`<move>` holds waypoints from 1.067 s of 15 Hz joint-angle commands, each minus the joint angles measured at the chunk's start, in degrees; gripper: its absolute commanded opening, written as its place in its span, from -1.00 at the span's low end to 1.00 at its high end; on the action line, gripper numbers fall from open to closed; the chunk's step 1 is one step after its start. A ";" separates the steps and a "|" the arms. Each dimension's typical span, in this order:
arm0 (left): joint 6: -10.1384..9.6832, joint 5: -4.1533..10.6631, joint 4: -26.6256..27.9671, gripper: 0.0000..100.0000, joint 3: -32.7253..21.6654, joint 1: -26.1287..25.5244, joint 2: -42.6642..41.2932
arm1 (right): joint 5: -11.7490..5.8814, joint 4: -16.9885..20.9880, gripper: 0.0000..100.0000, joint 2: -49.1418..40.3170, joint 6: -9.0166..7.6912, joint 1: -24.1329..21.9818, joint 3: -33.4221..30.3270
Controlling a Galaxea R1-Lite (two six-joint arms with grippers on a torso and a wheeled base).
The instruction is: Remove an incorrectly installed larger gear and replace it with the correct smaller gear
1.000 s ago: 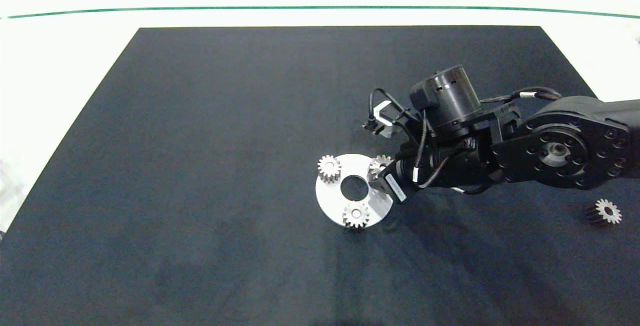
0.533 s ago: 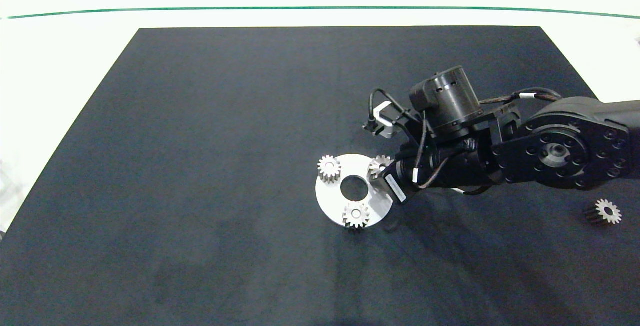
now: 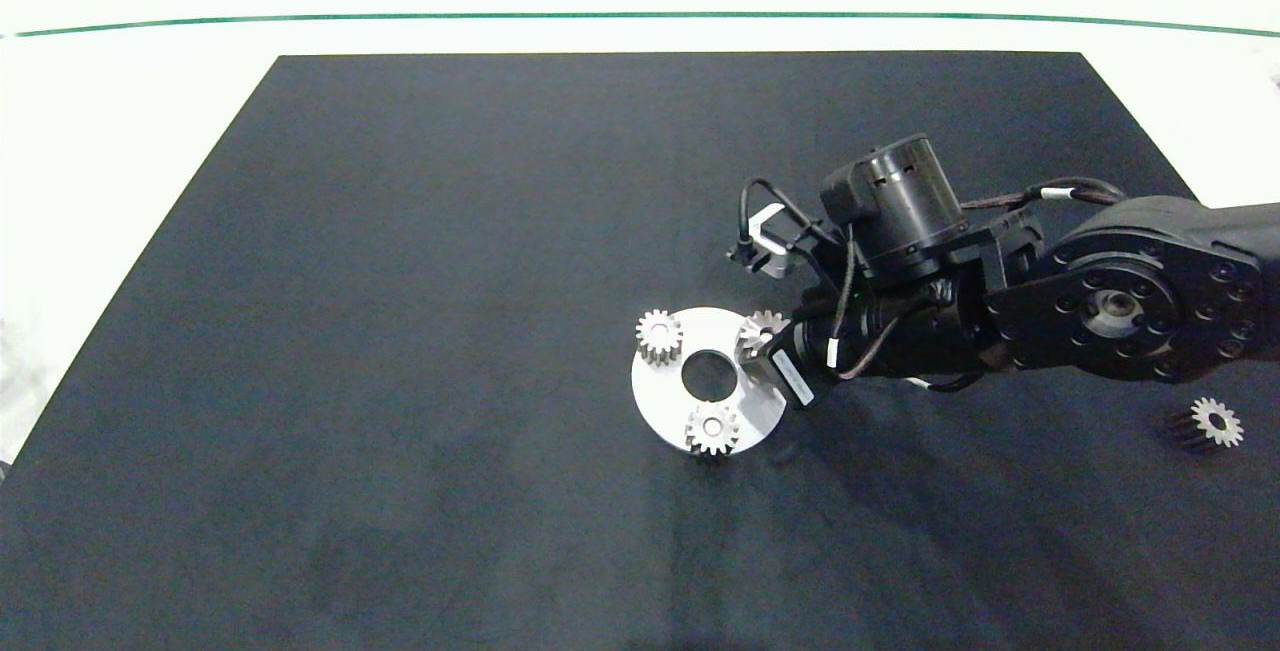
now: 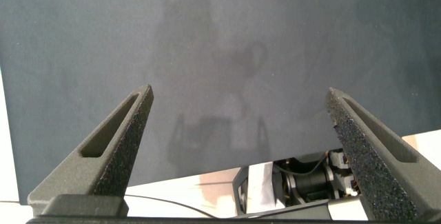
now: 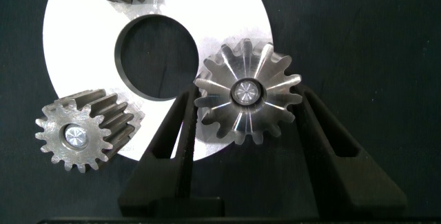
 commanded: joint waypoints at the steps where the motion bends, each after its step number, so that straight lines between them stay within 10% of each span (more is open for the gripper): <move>1: 0.00 0.05 0.11 1.00 0.35 0.01 -0.07 | 0.04 0.14 -0.32 -0.38 -0.05 0.07 -0.18; 16: 0.00 0.05 0.11 1.00 0.96 0.01 0.02 | 0.30 0.32 -0.32 -5.65 -0.22 0.16 0.08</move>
